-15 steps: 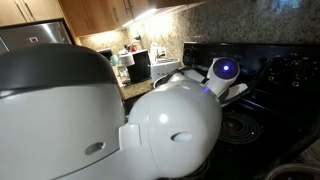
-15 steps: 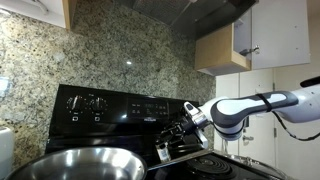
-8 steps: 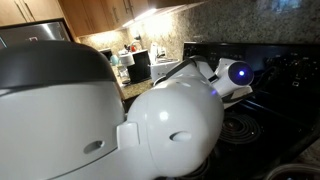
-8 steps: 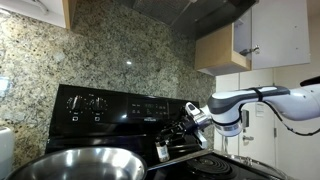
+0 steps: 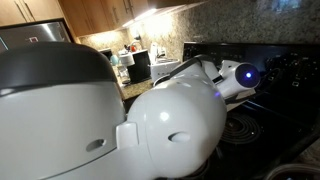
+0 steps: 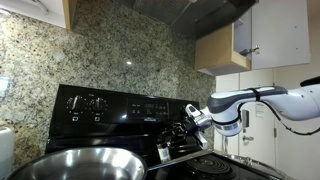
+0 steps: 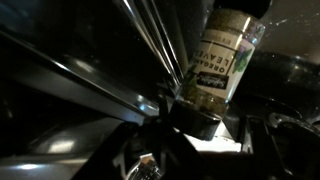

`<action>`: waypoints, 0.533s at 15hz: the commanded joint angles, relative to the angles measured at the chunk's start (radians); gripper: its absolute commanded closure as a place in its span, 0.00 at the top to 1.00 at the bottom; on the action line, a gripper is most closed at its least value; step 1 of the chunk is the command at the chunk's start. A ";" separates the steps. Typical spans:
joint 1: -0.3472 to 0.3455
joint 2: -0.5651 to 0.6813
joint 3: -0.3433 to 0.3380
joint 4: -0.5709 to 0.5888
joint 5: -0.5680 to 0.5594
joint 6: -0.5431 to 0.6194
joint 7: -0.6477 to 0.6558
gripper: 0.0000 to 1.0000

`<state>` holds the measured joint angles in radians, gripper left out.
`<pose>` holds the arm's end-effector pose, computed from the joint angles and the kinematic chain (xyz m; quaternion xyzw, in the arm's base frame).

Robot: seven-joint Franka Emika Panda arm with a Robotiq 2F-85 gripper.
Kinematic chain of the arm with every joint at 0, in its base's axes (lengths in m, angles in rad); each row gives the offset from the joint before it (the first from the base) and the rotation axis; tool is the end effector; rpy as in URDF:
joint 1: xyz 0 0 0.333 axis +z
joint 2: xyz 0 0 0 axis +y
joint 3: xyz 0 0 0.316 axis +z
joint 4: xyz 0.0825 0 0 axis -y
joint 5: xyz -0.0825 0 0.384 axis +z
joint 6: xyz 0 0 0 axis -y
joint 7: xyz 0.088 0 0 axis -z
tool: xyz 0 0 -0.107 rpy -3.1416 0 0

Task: Take the object from the top unit and put it on the stove

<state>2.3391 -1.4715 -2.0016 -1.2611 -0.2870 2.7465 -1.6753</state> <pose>0.7765 -0.0936 0.1782 -0.7083 -0.5070 -0.4841 0.0828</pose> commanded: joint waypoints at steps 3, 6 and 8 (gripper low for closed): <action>-0.001 0.000 0.001 0.001 0.005 -0.009 0.005 0.32; -0.015 0.000 0.014 -0.021 0.065 -0.012 -0.031 0.82; -0.015 0.000 0.013 -0.025 0.078 -0.016 -0.034 0.90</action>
<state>2.3326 -1.4716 -2.0001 -1.2698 -0.2494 2.7444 -1.6754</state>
